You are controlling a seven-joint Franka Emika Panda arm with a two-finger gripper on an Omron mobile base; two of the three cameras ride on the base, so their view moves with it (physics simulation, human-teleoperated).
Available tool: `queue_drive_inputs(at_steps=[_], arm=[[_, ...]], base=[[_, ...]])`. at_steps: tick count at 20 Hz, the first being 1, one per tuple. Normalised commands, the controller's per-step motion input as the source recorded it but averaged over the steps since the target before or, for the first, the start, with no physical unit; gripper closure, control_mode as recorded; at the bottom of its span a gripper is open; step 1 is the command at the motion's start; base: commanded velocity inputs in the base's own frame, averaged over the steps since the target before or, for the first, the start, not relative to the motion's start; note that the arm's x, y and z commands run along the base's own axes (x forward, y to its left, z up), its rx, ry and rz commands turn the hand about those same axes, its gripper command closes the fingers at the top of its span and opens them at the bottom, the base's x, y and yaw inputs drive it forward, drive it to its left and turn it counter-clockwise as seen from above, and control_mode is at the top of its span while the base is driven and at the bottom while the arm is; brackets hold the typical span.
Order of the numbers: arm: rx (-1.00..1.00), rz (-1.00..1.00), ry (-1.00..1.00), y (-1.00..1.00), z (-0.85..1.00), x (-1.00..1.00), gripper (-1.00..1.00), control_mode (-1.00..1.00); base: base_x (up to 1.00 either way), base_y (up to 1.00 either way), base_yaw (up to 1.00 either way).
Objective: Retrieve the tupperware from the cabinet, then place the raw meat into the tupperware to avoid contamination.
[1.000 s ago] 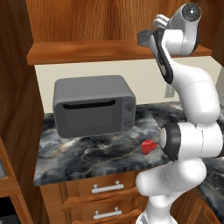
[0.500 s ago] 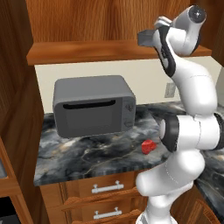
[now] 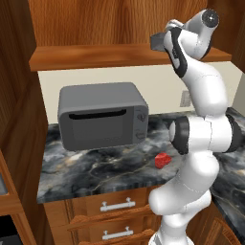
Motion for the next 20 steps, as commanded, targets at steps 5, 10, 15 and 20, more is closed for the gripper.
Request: queue_drive_inputs(at_steps=[5,10,15,20], arm=[[0.00,0.02,0.05,0.00,0.00,0.47,-1.00,-1.00],[0.00,0.03,0.08,0.00,0.00,0.43,-1.00,-1.00],[0.00,0.03,0.05,0.00,-0.04,0.19,1.00,-1.00],[0.00,0.01,-0.02,-0.03,-0.04,-0.01,1.00,-1.00]], base=[[0.00,0.00,0.00],[0.00,0.00,0.00],[0.00,0.00,0.00],[0.00,0.00,0.00]])
